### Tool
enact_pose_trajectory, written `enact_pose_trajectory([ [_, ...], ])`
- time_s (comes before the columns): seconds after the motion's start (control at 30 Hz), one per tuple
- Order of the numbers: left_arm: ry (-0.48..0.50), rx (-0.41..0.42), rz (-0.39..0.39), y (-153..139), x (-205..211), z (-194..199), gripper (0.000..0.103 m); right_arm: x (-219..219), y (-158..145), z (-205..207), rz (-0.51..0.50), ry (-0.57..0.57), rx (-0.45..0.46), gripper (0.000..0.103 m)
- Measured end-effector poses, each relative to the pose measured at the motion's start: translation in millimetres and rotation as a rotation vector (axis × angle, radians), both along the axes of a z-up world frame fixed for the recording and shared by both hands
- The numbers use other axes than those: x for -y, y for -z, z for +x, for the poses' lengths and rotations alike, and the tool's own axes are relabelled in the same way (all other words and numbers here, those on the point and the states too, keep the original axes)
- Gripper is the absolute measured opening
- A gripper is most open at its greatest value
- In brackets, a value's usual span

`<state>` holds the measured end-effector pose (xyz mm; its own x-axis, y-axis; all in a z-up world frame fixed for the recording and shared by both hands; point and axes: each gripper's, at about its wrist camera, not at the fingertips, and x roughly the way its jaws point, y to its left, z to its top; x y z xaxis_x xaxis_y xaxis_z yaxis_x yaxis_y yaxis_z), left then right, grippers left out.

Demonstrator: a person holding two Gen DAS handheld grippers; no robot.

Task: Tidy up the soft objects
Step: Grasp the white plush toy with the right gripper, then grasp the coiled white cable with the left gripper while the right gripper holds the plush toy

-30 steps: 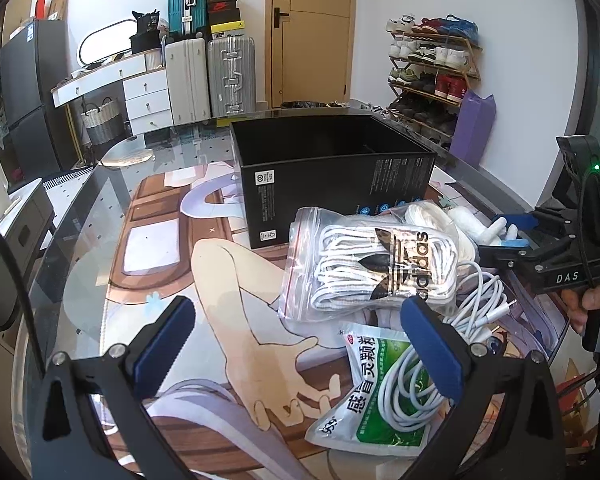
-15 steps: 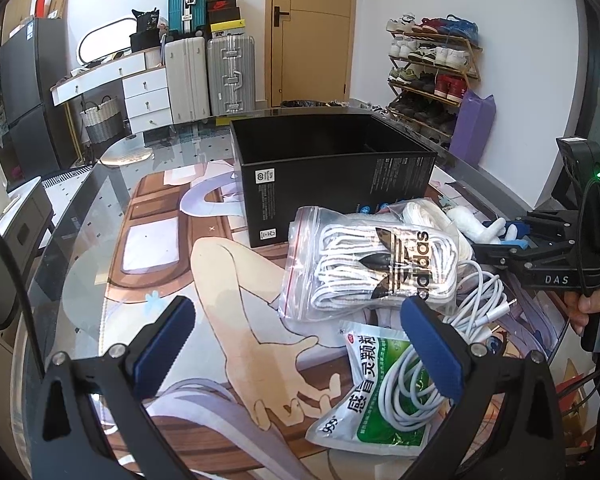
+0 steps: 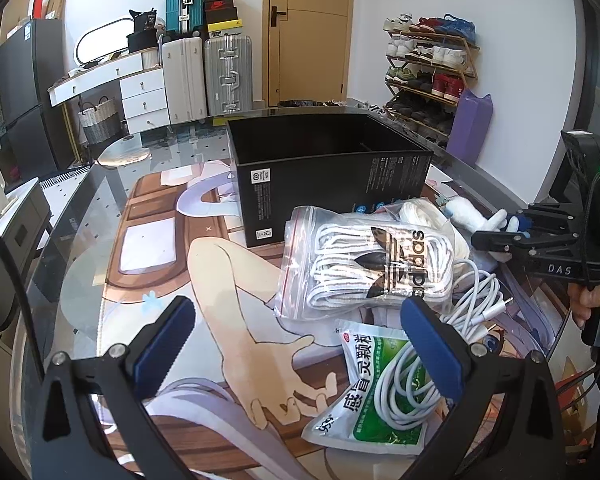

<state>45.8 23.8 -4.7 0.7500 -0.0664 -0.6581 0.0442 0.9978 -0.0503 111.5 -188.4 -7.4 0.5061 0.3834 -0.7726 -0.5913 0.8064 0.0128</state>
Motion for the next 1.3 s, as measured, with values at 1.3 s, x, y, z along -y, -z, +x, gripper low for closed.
enact_pose_trajectory([
  [1.3,0.293,0.013,0.123,10,75,-25,0.080,0,-44,-21,0.138,-0.058,0.100,0.037],
])
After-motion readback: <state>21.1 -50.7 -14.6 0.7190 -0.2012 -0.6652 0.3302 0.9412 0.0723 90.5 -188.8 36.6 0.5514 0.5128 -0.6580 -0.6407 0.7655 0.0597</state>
